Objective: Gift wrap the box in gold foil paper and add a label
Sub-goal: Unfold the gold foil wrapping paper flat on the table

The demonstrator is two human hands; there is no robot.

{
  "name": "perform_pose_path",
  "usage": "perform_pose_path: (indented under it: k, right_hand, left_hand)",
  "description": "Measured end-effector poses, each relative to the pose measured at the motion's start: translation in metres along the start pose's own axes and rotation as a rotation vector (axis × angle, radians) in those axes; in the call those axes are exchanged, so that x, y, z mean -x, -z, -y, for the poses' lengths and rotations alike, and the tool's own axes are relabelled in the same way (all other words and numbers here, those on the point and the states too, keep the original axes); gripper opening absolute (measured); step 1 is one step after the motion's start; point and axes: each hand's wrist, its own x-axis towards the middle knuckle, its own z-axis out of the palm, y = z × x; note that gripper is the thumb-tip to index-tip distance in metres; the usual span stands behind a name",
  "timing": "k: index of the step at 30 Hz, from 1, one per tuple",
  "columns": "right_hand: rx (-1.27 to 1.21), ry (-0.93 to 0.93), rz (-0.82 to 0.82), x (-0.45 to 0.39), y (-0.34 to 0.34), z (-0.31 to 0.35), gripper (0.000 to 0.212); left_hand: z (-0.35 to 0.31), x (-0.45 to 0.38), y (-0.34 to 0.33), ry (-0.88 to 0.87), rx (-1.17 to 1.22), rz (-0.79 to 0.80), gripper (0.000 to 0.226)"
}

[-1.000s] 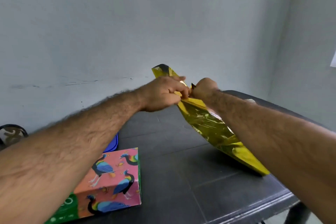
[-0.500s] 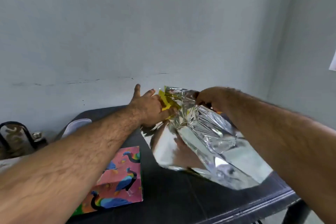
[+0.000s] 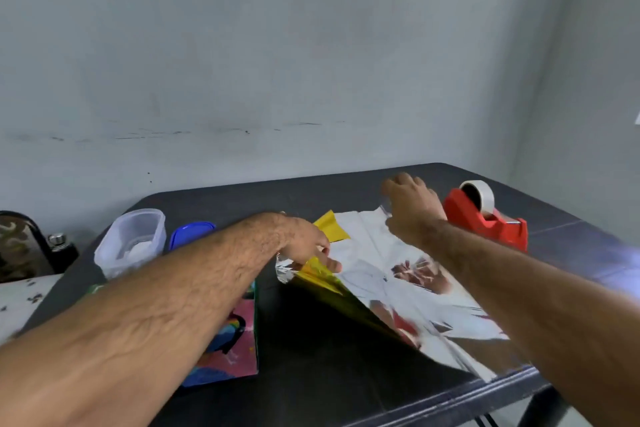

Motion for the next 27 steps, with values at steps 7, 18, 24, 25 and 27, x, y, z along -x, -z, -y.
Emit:
perform_pose_path:
  k: [7, 18, 24, 25, 27]
  right_hand:
    - [-0.137, 0.206, 0.666, 0.04, -0.022, 0.022, 0.095]
    - [-0.051, 0.209, 0.767, 0.049, -0.044, 0.012, 0.133]
    - [-0.01, 0.214, 0.764, 0.053, -0.047, 0.013, 0.129]
    - [-0.015, 0.204, 0.761, 0.052, -0.048, 0.013, 0.131]
    - [-0.026, 0.183, 0.762, 0.049, -0.048, 0.014, 0.131]
  left_hand:
    - [0.01, -0.015, -0.011, 0.086, -0.057, -0.089, 0.061]
    - [-0.004, 0.007, -0.029, -0.018, 0.203, 0.118, 0.095]
    - [0.02, -0.011, -0.024, 0.13, 0.224, -0.079, 0.12]
    - [0.024, -0.014, -0.025, 0.177, 0.233, -0.102, 0.112]
    - [0.033, -0.018, -0.029, 0.239, 0.268, -0.087, 0.098]
